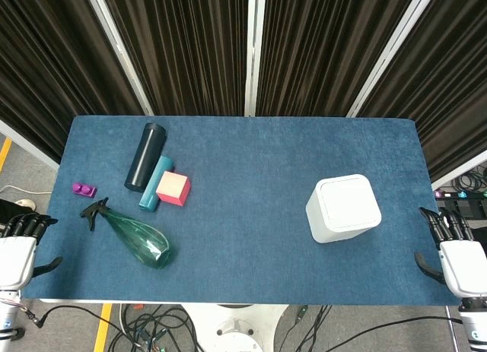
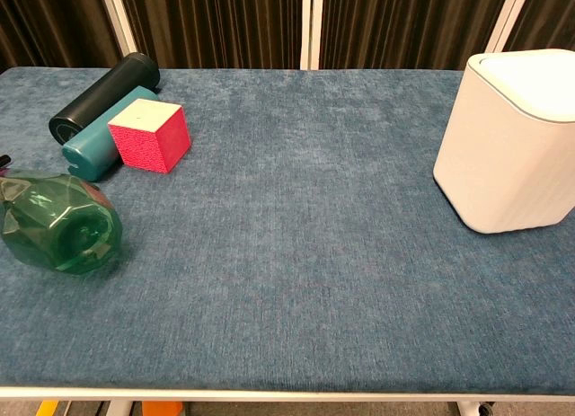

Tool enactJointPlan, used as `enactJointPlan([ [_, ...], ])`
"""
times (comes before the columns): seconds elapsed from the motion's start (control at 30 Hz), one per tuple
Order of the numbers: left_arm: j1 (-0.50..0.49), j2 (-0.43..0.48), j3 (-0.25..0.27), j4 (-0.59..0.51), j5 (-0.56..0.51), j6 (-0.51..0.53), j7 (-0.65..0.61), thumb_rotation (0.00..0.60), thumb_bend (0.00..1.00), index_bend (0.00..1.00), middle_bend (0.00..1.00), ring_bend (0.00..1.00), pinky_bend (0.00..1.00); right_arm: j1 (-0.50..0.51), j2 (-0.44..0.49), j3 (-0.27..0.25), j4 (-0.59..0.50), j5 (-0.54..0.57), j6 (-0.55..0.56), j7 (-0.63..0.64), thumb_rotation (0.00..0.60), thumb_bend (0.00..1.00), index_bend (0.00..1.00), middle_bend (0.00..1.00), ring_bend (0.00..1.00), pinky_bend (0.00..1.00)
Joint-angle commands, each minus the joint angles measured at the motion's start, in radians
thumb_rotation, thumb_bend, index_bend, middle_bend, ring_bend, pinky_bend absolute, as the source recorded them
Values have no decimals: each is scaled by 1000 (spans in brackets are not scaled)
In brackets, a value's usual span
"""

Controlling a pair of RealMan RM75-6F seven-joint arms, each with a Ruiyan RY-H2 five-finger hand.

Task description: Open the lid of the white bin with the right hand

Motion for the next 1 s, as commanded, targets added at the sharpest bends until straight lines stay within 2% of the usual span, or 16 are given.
enactJointPlan([
  [0.03,0,-1,1,0,-1,-3,0,600,0,277,225,158,160,2,-3,-2,2,-2,-4,1,600,238,12,130,0,13],
  [0.47,-3,3,-4,-9,4,1,3,600,0,277,225,159,161,26,5,0,10,-31,-20,48,600,238,16,131,0,13],
  [0.57,-4,4,-6,-11,3,-1,0,600,0,278,225,158,161,80,21,10,-7,-61,-77,57,600,238,66,146,0,13],
  [0.8,-4,2,1,-7,4,-9,-8,600,0,278,225,158,161,203,41,38,-69,-115,-200,17,600,237,280,268,0,13],
  [1.0,4,-3,4,5,-1,-6,-24,600,0,277,225,158,161,252,30,35,-94,-111,-271,-27,600,238,330,283,0,13],
])
